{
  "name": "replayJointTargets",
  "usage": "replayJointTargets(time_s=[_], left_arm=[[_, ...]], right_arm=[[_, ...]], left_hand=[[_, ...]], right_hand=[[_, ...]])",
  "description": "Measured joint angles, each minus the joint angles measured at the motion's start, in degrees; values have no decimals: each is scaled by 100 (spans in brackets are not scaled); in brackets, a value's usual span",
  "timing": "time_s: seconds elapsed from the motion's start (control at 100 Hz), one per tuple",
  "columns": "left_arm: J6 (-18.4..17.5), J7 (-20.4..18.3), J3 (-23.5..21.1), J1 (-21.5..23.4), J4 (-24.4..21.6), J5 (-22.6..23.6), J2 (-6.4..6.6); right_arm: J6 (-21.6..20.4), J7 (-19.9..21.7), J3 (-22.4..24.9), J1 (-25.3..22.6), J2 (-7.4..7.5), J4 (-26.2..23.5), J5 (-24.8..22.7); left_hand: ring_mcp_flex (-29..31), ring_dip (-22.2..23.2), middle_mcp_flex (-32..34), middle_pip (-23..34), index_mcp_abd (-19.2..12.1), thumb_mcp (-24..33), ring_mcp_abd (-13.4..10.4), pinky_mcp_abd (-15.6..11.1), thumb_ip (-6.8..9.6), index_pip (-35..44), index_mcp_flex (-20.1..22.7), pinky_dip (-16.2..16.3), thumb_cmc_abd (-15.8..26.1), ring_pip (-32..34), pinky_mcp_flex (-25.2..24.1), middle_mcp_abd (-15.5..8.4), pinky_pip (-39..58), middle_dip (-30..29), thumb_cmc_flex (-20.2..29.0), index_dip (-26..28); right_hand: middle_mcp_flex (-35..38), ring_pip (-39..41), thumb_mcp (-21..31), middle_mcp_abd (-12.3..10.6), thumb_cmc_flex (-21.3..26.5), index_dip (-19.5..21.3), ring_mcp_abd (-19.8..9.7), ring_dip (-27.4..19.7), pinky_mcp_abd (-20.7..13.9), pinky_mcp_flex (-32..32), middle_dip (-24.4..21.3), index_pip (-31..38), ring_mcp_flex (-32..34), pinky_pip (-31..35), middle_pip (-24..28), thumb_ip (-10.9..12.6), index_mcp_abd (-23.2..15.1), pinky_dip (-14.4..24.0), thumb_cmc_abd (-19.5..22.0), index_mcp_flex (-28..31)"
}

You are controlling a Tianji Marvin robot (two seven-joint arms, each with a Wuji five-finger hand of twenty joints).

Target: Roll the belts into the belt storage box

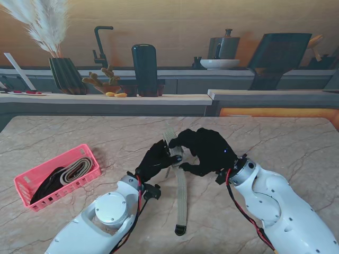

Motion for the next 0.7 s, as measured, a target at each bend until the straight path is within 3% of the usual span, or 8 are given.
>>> replayJointTargets(time_s=[0.09, 0.14, 0.17, 0.25, 0.43, 0.45, 0.65, 0.7], left_arm=[[-39, 111, 55, -52, 86, 490, 0], [-91, 158, 94, -88, 146, 725, 2], [-128, 176, 118, -109, 182, 823, 4], [-218, 199, 168, -156, 256, 967, 15], [-370, 278, 267, -252, 385, 1625, 53], [-384, 282, 276, -263, 398, 1657, 57], [-466, 312, 327, -316, 448, 1789, 85], [-472, 315, 334, -326, 458, 1831, 89]], right_arm=[[43, 218, 122, -14, -1, -160, 9], [101, 689, 175, -6, 3, -258, 210], [151, 1039, 186, 13, 11, -301, 401], [327, 1725, 173, 104, 46, -330, 785], [563, 1853, 6, 489, 147, -123, 616], [580, 1893, -11, 531, 152, -88, 622], [802, 2500, -124, 744, 190, 69, 952], [816, 2587, -150, 774, 201, 97, 1072]], left_hand=[[-1, 107, -2, 6, -30, -66, 11, 30, 0, 9, 0, 69, 2, 20, -8, 0, 42, 100, 56, 65], [-1, 140, -3, 8, -34, -68, 13, 38, 0, 13, 0, 92, 2, 24, -8, 0, 77, 112, 57, 68], [-1, 142, -3, 11, -37, -69, 15, 39, 0, 16, 0, 118, 2, 56, -8, 0, 77, 121, 58, 69], [-1, 149, -3, 31, -42, -113, 16, 40, 0, 32, 0, 129, 3, 71, -8, 0, 79, 133, 71, 72], [-1, 156, -3, 34, -80, -119, 17, 41, -1, 52, 0, 132, 4, 80, -9, 0, 79, 187, 76, 128], [-1, 156, -3, 35, -81, -119, 17, 41, -1, 52, 0, 133, 4, 80, -9, 0, 79, 188, 76, 132], [-1, 209, -3, 48, -103, -119, 17, 41, -2, 54, 0, 134, 4, 80, -9, 0, 80, 191, 76, 137], [-1, 210, -3, 49, -105, -119, 18, 41, -2, 55, 0, 139, 4, 80, -9, 0, 80, 191, 75, 138]], right_hand=[[-542, 78, -336, -3, -52, 0, -19, -17, -5, -171, -77, -131, -306, -8, -254, 0, -225, 63, 89, -595], [-825, 76, -597, 8, -37, -13, -8, -88, -5, -281, -145, -232, -477, -106, -397, 1, -403, 71, 414, -937], [-970, 75, -767, 15, -36, -17, 14, -94, -5, -343, -174, -259, -575, -150, -495, 119, -518, 82, 513, -1104], [-1291, 67, -1155, 105, -33, -21, 74, -202, 0, -448, -211, -372, -713, -229, -728, 119, -679, 144, 593, -1357], [-1510, -30, -1411, 200, -31, -21, 152, -239, 5, -559, -269, -404, -856, -295, -835, 126, -733, 205, 710, -1577], [-1511, -31, -1484, 209, -30, -21, 153, -240, 5, -559, -269, -404, -856, -296, -833, 241, -727, 205, 710, -1577], [-1607, -76, -1500, 343, 52, -21, 159, -278, 10, -564, -269, -453, -903, -364, -788, 244, -24, 205, 710, -1505], [-1429, -111, -1183, 344, 127, 14, 159, -279, 12, -546, -214, -447, -843, -364, -664, 244, 74, 205, 708, -1235]])
